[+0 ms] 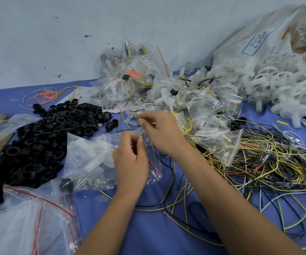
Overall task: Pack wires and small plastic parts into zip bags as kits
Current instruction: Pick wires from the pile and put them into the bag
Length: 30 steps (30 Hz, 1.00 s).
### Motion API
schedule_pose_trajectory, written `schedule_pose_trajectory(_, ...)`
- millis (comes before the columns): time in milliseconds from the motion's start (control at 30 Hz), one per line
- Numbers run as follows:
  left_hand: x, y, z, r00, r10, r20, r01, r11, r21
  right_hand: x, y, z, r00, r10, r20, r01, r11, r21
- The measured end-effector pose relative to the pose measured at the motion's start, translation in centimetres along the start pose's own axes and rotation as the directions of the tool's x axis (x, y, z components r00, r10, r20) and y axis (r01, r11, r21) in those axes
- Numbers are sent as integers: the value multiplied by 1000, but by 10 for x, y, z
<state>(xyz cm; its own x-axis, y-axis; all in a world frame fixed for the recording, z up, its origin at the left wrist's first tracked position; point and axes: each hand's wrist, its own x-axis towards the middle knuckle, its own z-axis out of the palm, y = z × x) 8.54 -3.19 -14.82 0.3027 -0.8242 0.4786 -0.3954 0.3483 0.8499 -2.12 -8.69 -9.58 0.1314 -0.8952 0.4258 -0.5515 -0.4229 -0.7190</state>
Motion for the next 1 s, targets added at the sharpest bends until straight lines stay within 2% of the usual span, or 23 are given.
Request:
schedule_pose_trajectory(33,0,0,0,1000,1,-2,-1,1000,-1,-4,0,-4,988,-53,-142,55,998,7)
schedule_pose_trajectory(100,-1,0,0,1000,0,-6,0,1000,-4,-13,2,-14,910,-129,-395,98,990,-96)
schedule_pose_trajectory(167,-1,0,0,1000,2,-5,-2,1000,-2,-21,7,-25,851,-111,-513,-15,972,-235)
schedule_pose_trajectory(200,-1,-1,-1,1000,2,0,-2,1000,2,-23,11,-29,862,-55,-504,-117,946,-303)
schedule_pose_trajectory(267,-1,-2,0,1000,0,19,-1,1000,23,-29,19,-34,914,133,-383,-309,840,-446)
schedule_pose_trajectory(333,-1,-2,1,999,0,48,-3,999,51,-33,23,-33,924,287,-251,-379,760,-528)
schedule_pose_trajectory(367,0,-3,1,998,-1,64,-3,998,64,-35,24,-33,923,308,-229,-384,756,-530)
schedule_pose_trajectory(467,3,-6,-1,997,-22,77,15,996,89,-36,27,-35,909,299,-291,-409,777,-479)
schedule_pose_trajectory(600,8,-10,-4,997,-75,17,72,991,114,-37,30,-39,898,305,-316,-433,741,-513)
schedule_pose_trajectory(733,8,-10,-4,994,-106,-25,108,985,131,-39,27,-41,892,211,-400,-401,777,-485)
schedule_pose_trajectory(900,8,-10,-5,994,-100,-39,105,975,193,-38,27,-43,855,74,-514,-284,895,-344)
schedule_pose_trajectory(1000,8,-12,-6,994,-98,-49,106,973,204,-39,23,-44,780,-40,-625,-159,953,-259)
